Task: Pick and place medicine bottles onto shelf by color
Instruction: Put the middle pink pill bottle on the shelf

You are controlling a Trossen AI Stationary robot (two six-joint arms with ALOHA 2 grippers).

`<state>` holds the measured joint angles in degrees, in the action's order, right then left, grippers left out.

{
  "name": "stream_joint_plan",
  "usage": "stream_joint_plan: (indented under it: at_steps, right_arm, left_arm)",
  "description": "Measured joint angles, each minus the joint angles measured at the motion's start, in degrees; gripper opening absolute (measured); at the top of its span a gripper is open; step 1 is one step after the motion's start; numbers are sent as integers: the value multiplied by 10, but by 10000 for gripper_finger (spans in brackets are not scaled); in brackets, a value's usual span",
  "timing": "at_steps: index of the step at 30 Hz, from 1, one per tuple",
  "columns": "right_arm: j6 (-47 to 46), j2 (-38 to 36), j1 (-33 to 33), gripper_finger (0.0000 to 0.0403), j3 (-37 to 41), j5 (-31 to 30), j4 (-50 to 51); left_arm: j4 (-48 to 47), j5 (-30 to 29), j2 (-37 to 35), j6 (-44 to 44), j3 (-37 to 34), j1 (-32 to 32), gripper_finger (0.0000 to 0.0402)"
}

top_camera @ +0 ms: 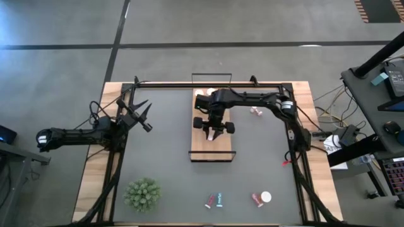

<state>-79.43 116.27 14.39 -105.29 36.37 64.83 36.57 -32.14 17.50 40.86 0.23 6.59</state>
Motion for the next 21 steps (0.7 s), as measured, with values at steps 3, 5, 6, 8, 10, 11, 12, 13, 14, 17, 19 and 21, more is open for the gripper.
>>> stream_joint_plan:
  at_steps: [3,5,6,8,10,11,12,13,14,17,19,21]
  right_arm:
    - [22,26,0,109,-44,6,41]
    - [24,41,0,109,-72,15,58]
    - [24,49,0,109,-85,16,62]
    - [24,61,-1,109,-108,16,66]
    - [25,73,-1,109,-126,16,73]
    - [25,77,-1,109,-131,16,75]
    - [25,79,-1,109,-133,16,75]
    - [25,82,-1,109,-135,16,75]
    - [23,84,-1,109,-136,16,72]
    - [14,84,-1,109,-136,16,67]
    - [14,84,-1,109,-136,16,62]
    - [12,84,-1,109,-136,16,60]
  left_arm:
    - [0,0,0,0,0,0,72]
    - [0,0,0,0,0,0,72]
    - [0,0,0,0,0,0,72]
    - [0,0,0,0,0,0,72]
    - [0,0,0,0,0,0,72]
    - [0,0,0,0,0,0,72]
    - [0,0,0,0,0,0,72]
    - [0,0,0,0,0,0,72]
    - [0,0,0,0,0,0,72]
    - [0,0,0,0,0,0,72]
    - [0,0,0,0,0,0,72]
    - [0,0,0,0,0,0,72]
